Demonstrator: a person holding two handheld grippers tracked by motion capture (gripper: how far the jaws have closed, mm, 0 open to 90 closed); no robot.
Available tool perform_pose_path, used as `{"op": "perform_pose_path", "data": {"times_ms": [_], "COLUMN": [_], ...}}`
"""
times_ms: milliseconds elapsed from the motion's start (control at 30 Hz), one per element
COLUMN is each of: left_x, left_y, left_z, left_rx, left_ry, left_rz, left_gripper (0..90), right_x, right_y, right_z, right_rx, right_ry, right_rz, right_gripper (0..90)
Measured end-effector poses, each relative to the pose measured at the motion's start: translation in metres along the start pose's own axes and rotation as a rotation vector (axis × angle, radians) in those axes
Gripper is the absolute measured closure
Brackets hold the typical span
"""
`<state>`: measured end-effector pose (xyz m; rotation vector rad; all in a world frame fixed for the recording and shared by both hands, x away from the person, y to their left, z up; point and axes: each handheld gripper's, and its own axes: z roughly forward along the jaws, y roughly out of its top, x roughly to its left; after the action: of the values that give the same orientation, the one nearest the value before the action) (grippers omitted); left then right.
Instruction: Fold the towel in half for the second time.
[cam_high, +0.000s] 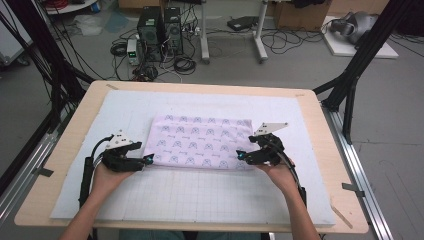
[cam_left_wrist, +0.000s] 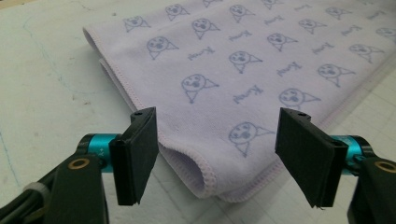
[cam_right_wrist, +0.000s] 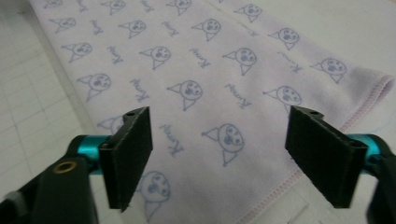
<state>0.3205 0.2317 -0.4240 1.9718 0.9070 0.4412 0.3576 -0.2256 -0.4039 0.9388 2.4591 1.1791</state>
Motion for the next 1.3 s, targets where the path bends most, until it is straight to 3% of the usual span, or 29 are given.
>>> {"op": "perform_pose_path", "data": {"times_ms": [367,433,733,1300], "left_x": [-0.005,-0.004,-0.010,-0.019], "left_y": [0.001,-0.001,-0.009,-0.021], "left_z": [-0.022,-0.024,-0.037,-0.059], "left_rx": [-0.032,-0.032,-0.029,-0.044], "left_ry": [-0.001,0.004,0.006,0.021], "left_rz": [0.007,0.002,0.020,0.032], "left_gripper": [24.2,23.7,23.7,23.8], "right_x": [0.011,0.012,0.013,0.024], "right_y": [0.001,-0.003,-0.026,-0.050], "right_z": [-0.027,-0.033,-0.043,-0.067], "right_rx": [-0.063,-0.085,-0.096,-0.125], "right_ry": [-0.015,-0.012,-0.021,-0.030], "right_rz": [-0.012,-0.010,0.028,0.024], "right_gripper": [16.4,16.4,16.0,15.3]}}
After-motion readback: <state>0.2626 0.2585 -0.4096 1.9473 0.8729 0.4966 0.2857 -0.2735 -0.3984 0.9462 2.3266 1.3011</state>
